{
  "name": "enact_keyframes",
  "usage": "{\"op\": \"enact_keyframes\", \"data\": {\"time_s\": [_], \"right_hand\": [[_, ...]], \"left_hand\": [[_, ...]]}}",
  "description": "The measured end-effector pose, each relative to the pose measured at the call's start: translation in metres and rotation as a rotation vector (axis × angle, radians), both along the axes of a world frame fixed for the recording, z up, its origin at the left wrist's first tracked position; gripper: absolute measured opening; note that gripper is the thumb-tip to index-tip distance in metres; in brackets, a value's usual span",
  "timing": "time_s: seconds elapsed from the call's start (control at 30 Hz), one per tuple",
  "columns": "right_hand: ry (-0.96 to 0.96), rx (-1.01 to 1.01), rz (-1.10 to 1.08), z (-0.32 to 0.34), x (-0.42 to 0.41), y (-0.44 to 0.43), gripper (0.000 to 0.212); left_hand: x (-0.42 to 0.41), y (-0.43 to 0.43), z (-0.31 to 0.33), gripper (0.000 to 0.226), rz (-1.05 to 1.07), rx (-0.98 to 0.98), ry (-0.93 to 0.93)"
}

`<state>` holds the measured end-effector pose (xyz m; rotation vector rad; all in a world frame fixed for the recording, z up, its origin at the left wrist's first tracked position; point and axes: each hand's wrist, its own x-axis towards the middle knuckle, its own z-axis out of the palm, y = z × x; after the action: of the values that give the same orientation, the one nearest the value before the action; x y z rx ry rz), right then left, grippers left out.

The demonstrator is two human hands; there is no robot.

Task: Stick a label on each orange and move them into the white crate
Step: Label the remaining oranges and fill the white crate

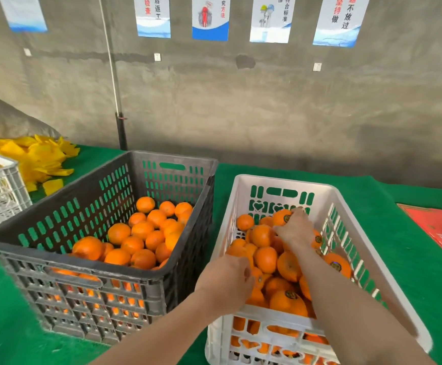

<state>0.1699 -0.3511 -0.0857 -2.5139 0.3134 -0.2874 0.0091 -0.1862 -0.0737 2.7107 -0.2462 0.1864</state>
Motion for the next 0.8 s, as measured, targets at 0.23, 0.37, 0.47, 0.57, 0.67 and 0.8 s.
{"op": "enact_keyframes", "data": {"time_s": [0.23,0.37,0.47,0.57,0.67,0.8], "right_hand": [[0.110,-0.032,0.047,-0.018,0.011,-0.003,0.084],[-0.131,0.006,0.105,0.021,-0.020,0.015,0.063],[-0.578,0.255,0.373,0.061,-0.077,0.041,0.025],[-0.863,0.332,0.689,0.057,-0.167,0.055,0.020],[-0.570,0.256,0.910,0.002,-0.239,0.051,0.038],[0.329,-0.300,0.868,-0.081,-0.260,0.039,0.037]], "left_hand": [[0.003,0.002,0.001,0.017,0.014,-0.031,-0.007],[0.002,0.001,0.003,0.014,0.014,-0.036,-0.007],[0.000,0.002,0.007,0.009,0.011,-0.052,-0.005],[-0.004,0.003,0.011,0.009,-0.043,-0.021,-0.011],[-0.014,0.007,0.012,0.013,-0.086,-0.206,-0.089],[-0.025,0.005,0.005,0.020,0.016,-0.326,-0.250]]}}
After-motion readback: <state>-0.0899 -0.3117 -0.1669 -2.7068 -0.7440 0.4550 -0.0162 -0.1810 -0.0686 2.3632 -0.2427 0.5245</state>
